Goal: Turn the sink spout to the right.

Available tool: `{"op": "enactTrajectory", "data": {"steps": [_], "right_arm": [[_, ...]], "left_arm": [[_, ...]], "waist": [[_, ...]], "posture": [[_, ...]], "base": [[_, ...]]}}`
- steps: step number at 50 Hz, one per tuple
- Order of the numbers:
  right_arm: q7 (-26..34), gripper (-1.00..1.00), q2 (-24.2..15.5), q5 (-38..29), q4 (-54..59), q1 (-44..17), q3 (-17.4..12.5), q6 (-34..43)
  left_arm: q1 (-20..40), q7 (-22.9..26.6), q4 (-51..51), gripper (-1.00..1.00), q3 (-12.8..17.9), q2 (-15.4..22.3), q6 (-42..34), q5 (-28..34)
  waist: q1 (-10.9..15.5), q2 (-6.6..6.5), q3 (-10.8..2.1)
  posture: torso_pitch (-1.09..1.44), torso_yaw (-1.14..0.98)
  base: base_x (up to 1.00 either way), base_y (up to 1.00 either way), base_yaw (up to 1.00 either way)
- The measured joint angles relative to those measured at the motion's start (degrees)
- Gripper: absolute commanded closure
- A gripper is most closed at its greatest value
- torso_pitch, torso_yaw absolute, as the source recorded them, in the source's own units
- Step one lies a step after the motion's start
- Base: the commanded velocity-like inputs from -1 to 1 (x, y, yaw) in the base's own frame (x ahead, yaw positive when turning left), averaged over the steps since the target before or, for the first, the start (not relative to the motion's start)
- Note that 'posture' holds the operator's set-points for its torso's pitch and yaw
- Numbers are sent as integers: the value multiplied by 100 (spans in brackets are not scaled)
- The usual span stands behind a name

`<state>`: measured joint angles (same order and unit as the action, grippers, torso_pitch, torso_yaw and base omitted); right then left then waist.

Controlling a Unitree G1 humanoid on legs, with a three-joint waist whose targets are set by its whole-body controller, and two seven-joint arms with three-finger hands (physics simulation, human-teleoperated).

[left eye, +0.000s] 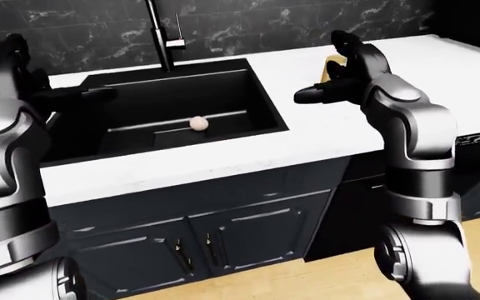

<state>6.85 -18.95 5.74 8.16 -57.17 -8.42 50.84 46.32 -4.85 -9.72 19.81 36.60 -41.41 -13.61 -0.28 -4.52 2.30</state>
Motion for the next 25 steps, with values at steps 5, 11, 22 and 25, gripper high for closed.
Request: {"op": "enactTrajectory", "data": {"steps": [5,11,22,25], "right_arm": [[53,-100,17,62,111,21,73,86],[28,-100,-22,25,27,-128,32,21],[15,-100,-80,-50,60,-138,-20,132],[27,-100,-77,-44,48,-172,-22,85]], "left_arm": [[-67,-45,-67,-100,46,37,-73,7],[-34,-35,-27,-100,72,109,-50,-49],[26,-16,-125,-100,60,212,-109,-213],[22,-51,-5,-100,103,265,-63,-225]], "waist": [[44,91,-47],[97,559,-47],[-43,260,18],[-77,-92,-39]], "posture": [[0,0],[0,0],[0,0],[0,0]], "base": [[19,0,0],[19,0,0],[19,0,0],[18,0,0]]}}
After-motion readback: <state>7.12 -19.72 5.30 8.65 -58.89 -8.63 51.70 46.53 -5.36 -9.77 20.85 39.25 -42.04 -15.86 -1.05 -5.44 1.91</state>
